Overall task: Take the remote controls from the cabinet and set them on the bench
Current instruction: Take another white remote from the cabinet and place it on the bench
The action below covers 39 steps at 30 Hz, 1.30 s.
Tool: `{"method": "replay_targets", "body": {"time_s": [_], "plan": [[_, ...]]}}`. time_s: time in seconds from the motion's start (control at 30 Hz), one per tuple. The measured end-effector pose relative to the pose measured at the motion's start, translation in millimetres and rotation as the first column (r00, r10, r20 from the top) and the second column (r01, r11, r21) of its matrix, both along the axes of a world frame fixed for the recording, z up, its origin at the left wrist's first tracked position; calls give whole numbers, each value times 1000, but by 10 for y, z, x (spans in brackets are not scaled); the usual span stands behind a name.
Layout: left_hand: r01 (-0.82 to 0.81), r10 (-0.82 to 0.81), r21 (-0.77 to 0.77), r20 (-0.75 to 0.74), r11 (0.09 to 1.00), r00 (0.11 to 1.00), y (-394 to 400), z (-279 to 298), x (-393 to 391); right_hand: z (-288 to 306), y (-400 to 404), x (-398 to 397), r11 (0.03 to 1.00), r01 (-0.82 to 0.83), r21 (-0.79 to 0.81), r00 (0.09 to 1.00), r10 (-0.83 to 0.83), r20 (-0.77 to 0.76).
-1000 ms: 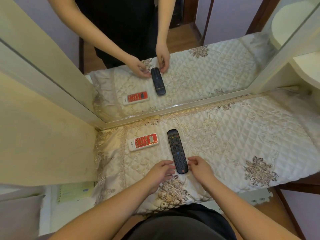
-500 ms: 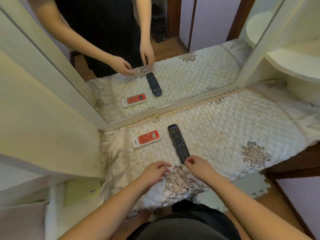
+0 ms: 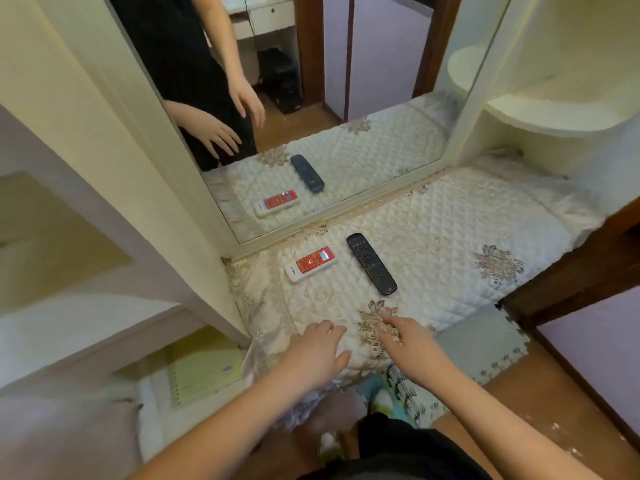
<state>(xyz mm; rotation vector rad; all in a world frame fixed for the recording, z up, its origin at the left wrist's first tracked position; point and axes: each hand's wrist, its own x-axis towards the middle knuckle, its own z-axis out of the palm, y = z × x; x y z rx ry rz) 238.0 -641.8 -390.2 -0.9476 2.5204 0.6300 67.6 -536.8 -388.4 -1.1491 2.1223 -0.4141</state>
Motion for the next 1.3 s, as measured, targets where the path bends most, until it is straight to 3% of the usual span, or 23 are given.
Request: {"method": "replay_targets", "body": {"time_s": [0.2,0.3,0.5,0.67,0.8,1.0,1.3], "plan": [[173,-191,-218,-69,961,979,404,222,-280,29,592,-8,993,23,-115,950,-58,-306],[286,-325,-319,-75,904,943,656,198,-442,32,971,-32,992,43,-117,919,-85,-385],[454,-482,-296,-26,840,876,1261,214,-855,-124,1990,-22,979,204,-24,888,-196,-416],[525,-547,-304,15,795,837,2043,294,-1276,-108,3018,-67,931,362,-45,851,-350,-391],[642,-679,-334,6,690,734,2882,269,-1597,-32,3821,-110,856,505,-111,783,-508,-360],[752,-807,-329,-59,571,588,3934,408,-2092,-50,4920,-153,713,698,-64,649,-668,-363],[858,-929,-362,-85,365,359,4844,436,-2844,32,5809,-453,451,888,-93,389,-842,-373]]}}
